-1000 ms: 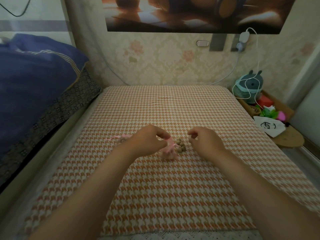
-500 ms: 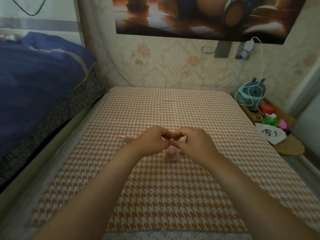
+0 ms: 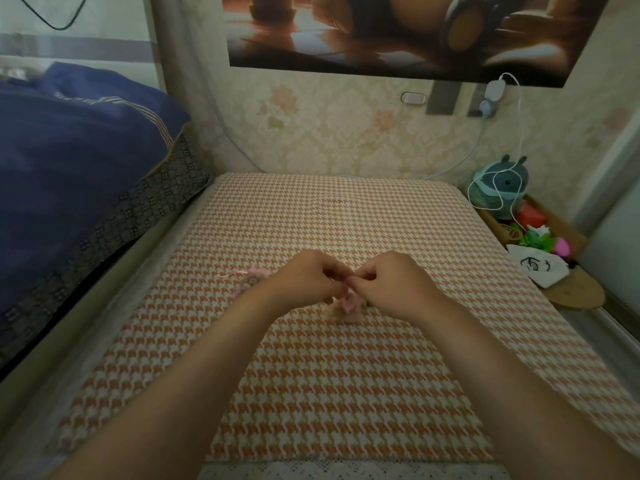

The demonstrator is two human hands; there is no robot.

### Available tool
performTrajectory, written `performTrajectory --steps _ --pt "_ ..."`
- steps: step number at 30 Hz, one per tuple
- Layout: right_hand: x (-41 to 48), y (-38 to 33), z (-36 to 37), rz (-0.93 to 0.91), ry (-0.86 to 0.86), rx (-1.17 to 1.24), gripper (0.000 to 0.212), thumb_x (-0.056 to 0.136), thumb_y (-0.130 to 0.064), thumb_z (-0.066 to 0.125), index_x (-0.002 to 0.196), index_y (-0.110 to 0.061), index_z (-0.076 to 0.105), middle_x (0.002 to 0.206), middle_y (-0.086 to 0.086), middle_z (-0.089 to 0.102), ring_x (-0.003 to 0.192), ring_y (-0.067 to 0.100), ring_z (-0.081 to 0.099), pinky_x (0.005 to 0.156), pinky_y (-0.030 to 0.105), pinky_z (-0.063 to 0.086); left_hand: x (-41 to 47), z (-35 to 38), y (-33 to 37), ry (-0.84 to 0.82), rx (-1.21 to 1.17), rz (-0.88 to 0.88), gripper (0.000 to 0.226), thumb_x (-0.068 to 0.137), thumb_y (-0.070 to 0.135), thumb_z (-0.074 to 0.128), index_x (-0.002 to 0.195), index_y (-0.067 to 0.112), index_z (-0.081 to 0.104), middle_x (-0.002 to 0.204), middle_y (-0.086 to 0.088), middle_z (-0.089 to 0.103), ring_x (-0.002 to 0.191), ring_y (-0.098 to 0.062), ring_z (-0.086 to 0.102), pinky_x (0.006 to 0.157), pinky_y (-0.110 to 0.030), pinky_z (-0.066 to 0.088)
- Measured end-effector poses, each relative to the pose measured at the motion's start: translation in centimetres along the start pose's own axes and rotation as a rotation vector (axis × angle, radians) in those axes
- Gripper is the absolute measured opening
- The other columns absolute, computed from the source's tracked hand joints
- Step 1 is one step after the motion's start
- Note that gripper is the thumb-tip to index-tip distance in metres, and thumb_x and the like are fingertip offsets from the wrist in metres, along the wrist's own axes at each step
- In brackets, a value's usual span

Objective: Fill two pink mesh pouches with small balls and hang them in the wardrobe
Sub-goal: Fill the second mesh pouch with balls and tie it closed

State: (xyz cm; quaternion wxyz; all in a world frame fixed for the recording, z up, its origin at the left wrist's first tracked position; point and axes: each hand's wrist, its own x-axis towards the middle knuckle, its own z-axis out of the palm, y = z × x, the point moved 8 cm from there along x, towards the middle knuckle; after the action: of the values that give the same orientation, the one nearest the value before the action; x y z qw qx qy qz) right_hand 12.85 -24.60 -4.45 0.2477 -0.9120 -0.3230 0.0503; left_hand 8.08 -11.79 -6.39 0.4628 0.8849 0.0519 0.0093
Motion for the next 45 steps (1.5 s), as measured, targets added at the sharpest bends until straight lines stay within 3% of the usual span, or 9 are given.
performTrajectory --steps 5,9,12,15,21,33,37,41,45 --pt "-0.5 1.5 -1.2 0.074 -0.057 0.063 0.026 0.083 -0.031 0.07 0.061 -0.019 0.075 0.047 -0.005 0.057 0.046 0.014 0.047 0.052 0.033 0.04 0.0 1.0 0.8 -0.01 -0.06 0.036 0.021 0.09 0.016 0.069 0.11 0.02 0.075 0.091 0.005 0.076 0.071 -0.004 0.068 0.057 -0.015 0.048" --pt "-1.1 3.0 -1.7 0.099 -0.072 0.057 0.021 0.084 -0.023 0.065 0.069 -0.018 0.08 0.047 -0.009 0.06 0.047 0.012 0.047 0.051 0.032 0.041 0.7 1.2 0.0 0.107 0.0 0.035 0.014 0.094 0.019 0.064 0.105 0.026 0.07 0.092 0.005 0.073 0.071 -0.014 0.07 0.059 -0.025 0.052" --pt "-1.3 3.7 -2.0 0.093 -0.058 0.059 0.023 0.089 -0.022 0.065 0.073 -0.015 0.08 0.051 -0.019 0.065 0.048 0.014 0.052 0.052 0.034 0.045 1.4 2.3 -1.2 0.128 0.221 0.024 0.018 0.095 0.019 0.06 0.101 0.031 0.072 0.097 0.009 0.07 0.082 -0.013 0.068 0.075 -0.032 0.059" --pt "-1.5 3.9 -2.5 0.074 -0.006 0.079 0.022 0.09 -0.028 0.068 0.072 -0.024 0.08 0.059 -0.014 0.071 0.056 0.025 0.066 0.055 0.039 0.055 1.8 4.3 -1.3 0.057 0.337 0.057 0.019 0.091 0.019 0.064 0.103 0.029 0.076 0.098 0.01 0.072 0.088 -0.01 0.064 0.085 -0.036 0.056" --pt "-1.5 4.6 -2.1 0.062 0.006 0.127 0.022 0.092 -0.033 0.067 0.074 -0.031 0.08 0.079 -0.003 0.078 0.071 0.03 0.072 0.066 0.053 0.06 2.8 6.4 -1.3 0.032 0.404 0.091 0.01 0.088 0.023 0.066 0.091 0.03 0.072 0.087 0.01 0.069 0.082 -0.014 0.063 0.078 -0.039 0.055" --pt "-1.2 4.9 -1.6 0.082 0.01 0.166 0.024 0.094 -0.03 0.065 0.077 -0.03 0.081 0.082 -0.01 0.078 0.076 0.028 0.074 0.072 0.053 0.062 2.8 6.2 -1.2 0.14 0.558 0.121 0.013 0.088 0.034 0.065 0.1 0.033 0.071 0.094 0.01 0.072 0.088 -0.013 0.064 0.067 -0.027 0.046" --pt "-1.4 5.0 -1.6 0.072 0.014 0.179 0.023 0.094 -0.03 0.064 0.079 -0.031 0.082 0.081 -0.013 0.078 0.073 0.028 0.072 0.07 0.052 0.061 3.2 5.2 -1.7 0.19 0.327 0.07 0.004 0.083 0.037 0.071 0.085 0.037 0.067 0.084 0.016 0.07 0.08 -0.005 0.065 0.071 -0.031 0.055" --pt "-1.2 5.3 -1.6 0.065 -0.006 0.165 0.024 0.094 -0.029 0.063 0.079 -0.035 0.08 0.078 -0.003 0.078 0.071 0.032 0.07 0.066 0.05 0.059 2.6 2.2 -0.6 0.371 0.07 0.058 0.013 0.085 0.034 0.076 0.09 0.026 0.068 0.085 0.013 0.069 0.074 0.0 0.061 0.069 -0.02 0.05" --pt "-1.0 5.4 -1.8 0.067 -0.029 0.135 0.022 0.093 -0.022 0.062 0.091 -0.033 0.081 0.08 -0.006 0.076 0.074 0.02 0.072 0.071 0.038 0.06 1.1 2.2 3.0 0.321 -0.012 0.187 0.01 0.083 0.029 0.079 0.085 0.027 0.069 0.084 0.011 0.07 0.071 -0.002 0.062 0.065 -0.015 0.052"
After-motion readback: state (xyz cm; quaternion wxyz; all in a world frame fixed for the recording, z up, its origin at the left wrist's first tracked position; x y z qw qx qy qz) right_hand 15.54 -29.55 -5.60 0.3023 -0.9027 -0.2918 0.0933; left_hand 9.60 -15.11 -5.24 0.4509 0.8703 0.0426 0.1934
